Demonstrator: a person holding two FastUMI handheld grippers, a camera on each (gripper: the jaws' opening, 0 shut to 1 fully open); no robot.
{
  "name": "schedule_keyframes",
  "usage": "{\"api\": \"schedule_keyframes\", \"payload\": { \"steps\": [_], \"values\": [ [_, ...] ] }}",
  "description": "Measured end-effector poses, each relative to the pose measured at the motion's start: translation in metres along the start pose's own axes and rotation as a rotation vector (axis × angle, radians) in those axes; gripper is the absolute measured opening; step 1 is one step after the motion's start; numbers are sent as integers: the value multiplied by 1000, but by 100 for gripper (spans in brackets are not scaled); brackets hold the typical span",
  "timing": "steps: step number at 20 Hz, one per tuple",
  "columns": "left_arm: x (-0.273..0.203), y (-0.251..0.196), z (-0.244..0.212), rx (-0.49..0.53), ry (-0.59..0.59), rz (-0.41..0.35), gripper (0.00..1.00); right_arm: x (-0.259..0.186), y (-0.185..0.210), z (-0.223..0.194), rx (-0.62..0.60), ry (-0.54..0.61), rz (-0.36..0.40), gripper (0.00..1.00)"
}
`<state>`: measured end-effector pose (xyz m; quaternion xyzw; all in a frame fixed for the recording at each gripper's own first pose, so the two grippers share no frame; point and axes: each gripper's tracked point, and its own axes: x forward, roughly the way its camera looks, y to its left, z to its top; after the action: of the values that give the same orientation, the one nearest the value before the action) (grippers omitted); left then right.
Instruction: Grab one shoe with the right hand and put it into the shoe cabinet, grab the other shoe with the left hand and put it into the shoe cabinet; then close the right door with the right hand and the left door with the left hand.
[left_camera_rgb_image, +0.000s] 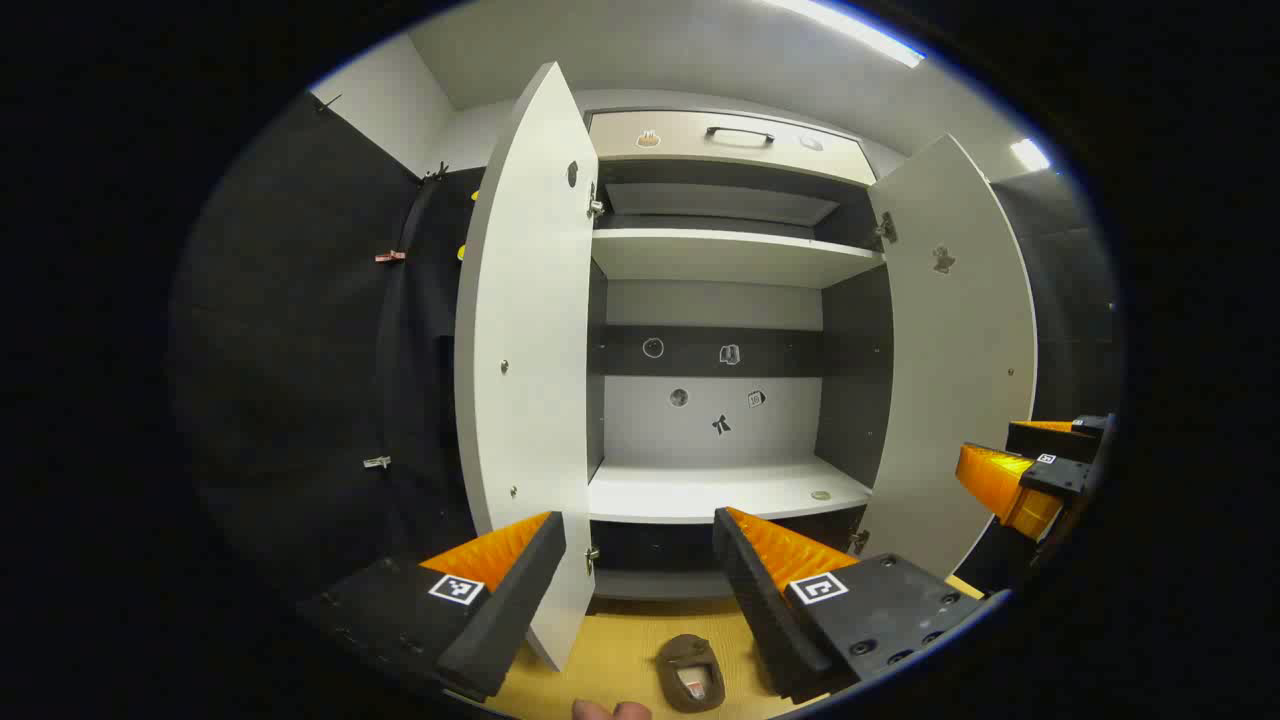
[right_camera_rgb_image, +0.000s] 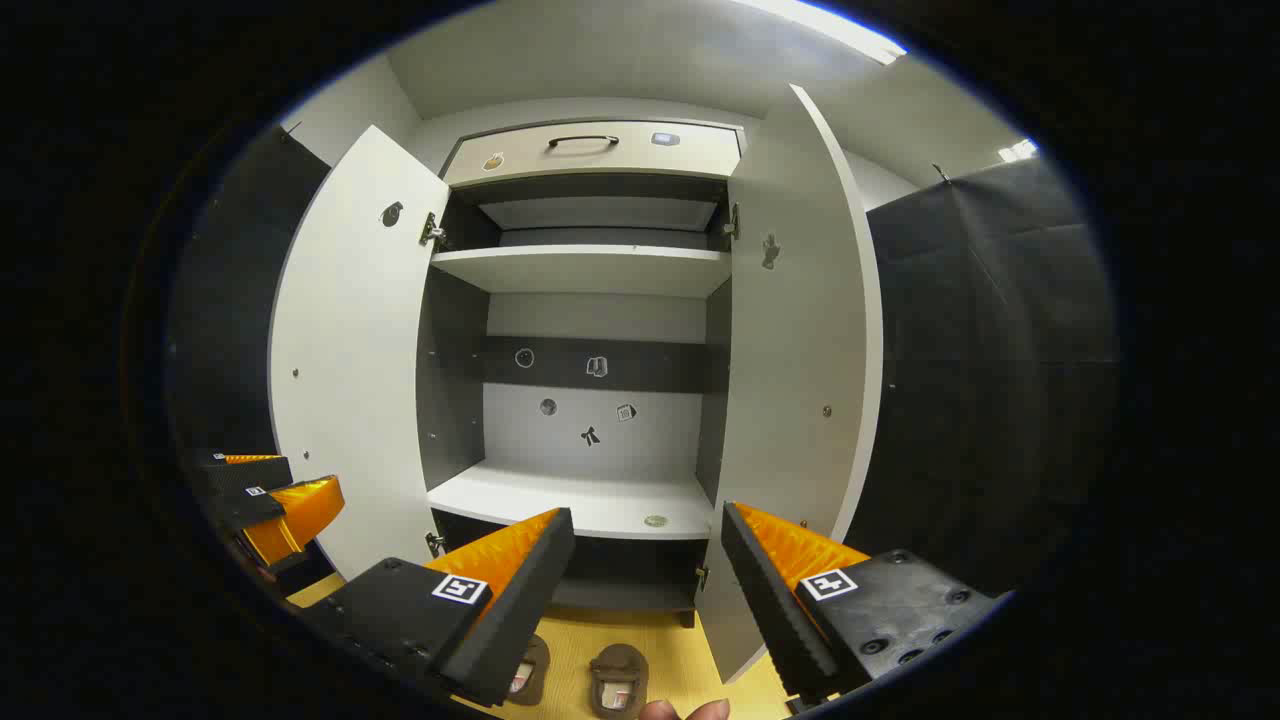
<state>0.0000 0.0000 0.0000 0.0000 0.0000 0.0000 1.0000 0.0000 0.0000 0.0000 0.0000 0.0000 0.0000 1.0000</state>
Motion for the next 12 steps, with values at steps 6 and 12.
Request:
{"api": "schedule_keyframes", "payload": {
  "steps": [6,12],
  "values": [
    [-1,-2,1,0,-3,-9,95,0,2,1,2,-1,2,97],
    [-3,-3,-1,1,1,-12,95,-3,1,1,4,0,0,97]
  ]
}}
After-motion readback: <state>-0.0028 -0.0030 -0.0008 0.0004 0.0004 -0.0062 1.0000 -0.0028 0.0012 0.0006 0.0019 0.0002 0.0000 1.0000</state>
